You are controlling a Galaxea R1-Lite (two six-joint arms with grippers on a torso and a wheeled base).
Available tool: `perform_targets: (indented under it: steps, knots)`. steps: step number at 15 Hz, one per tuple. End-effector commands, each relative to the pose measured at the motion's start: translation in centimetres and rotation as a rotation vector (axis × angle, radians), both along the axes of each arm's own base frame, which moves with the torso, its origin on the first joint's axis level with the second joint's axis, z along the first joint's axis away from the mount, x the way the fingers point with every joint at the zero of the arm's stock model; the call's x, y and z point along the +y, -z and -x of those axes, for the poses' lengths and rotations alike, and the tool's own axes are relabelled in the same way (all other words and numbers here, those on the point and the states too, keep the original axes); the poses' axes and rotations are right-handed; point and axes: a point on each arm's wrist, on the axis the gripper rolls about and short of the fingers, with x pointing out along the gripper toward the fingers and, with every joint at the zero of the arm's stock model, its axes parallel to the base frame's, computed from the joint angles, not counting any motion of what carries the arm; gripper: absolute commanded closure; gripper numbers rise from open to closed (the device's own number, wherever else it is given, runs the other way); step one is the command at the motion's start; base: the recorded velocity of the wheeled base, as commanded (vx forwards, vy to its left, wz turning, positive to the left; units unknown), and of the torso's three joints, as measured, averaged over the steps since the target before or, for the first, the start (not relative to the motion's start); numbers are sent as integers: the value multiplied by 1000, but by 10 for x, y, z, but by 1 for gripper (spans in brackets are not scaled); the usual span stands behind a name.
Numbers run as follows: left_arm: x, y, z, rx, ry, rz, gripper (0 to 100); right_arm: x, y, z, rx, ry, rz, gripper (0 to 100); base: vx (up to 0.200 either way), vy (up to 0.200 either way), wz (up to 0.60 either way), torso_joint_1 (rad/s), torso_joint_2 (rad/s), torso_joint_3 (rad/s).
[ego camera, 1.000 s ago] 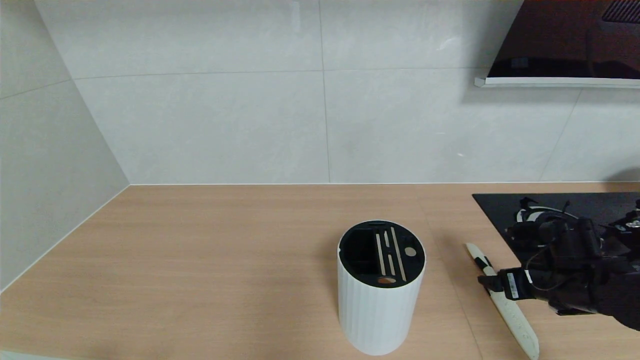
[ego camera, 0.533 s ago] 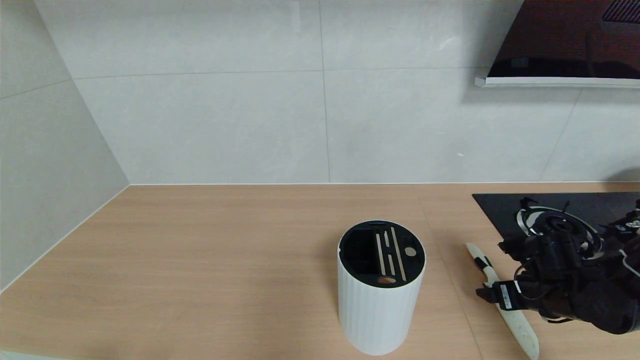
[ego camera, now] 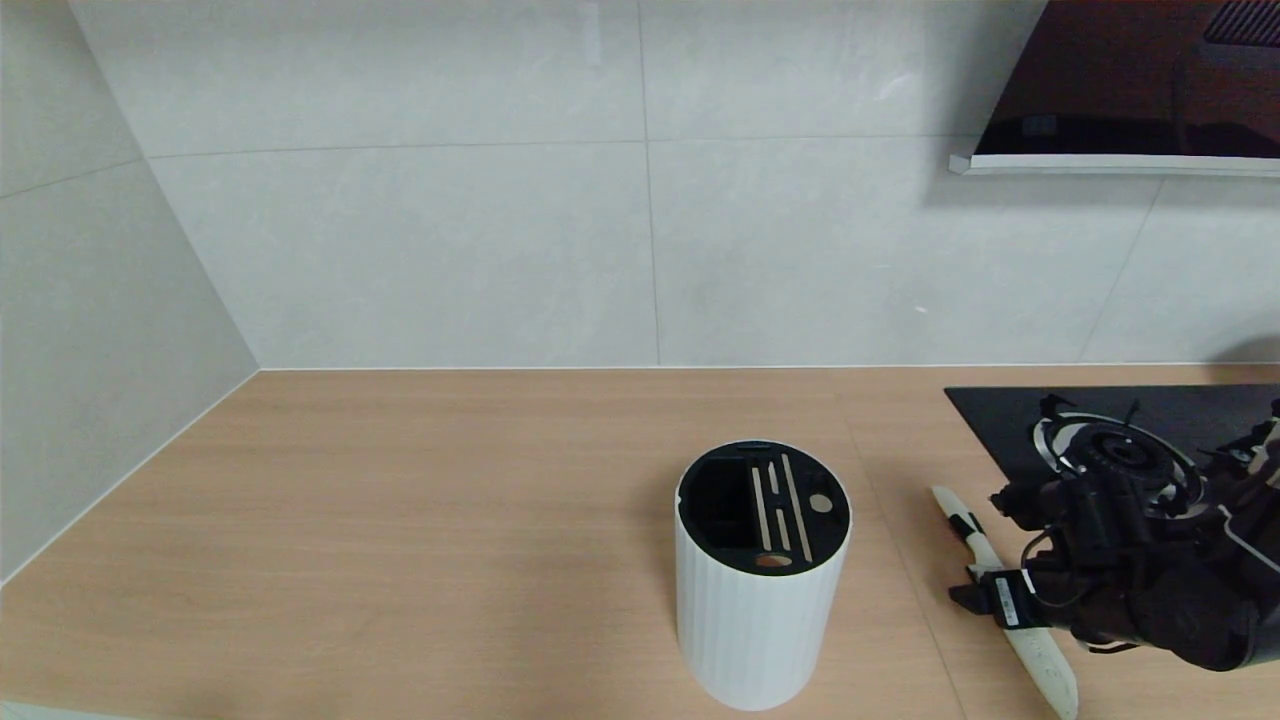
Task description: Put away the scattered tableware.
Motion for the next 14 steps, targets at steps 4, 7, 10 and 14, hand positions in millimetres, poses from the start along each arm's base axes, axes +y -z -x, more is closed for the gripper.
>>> perform_targets:
  steps: [4, 7, 10, 14]
  knots:
    - [0, 0, 0, -1, -1, 0, 0, -3, 2, -3, -17, 25, 17, 0, 0, 0, 0, 0, 0, 0]
    - [0, 0, 0, 1, -1, 0, 0, -3, 4, -2, -9, 24, 18, 0, 0, 0, 0, 0, 0, 0]
    - [0, 0, 0, 1, -1, 0, 0, -3, 4, -2, -7, 24, 18, 100, 0, 0, 0, 0, 0, 0]
    - [0, 0, 0, -1, -1, 0, 0, -3, 6, -2, -3, 24, 18, 100, 0, 0, 0, 0, 0, 0]
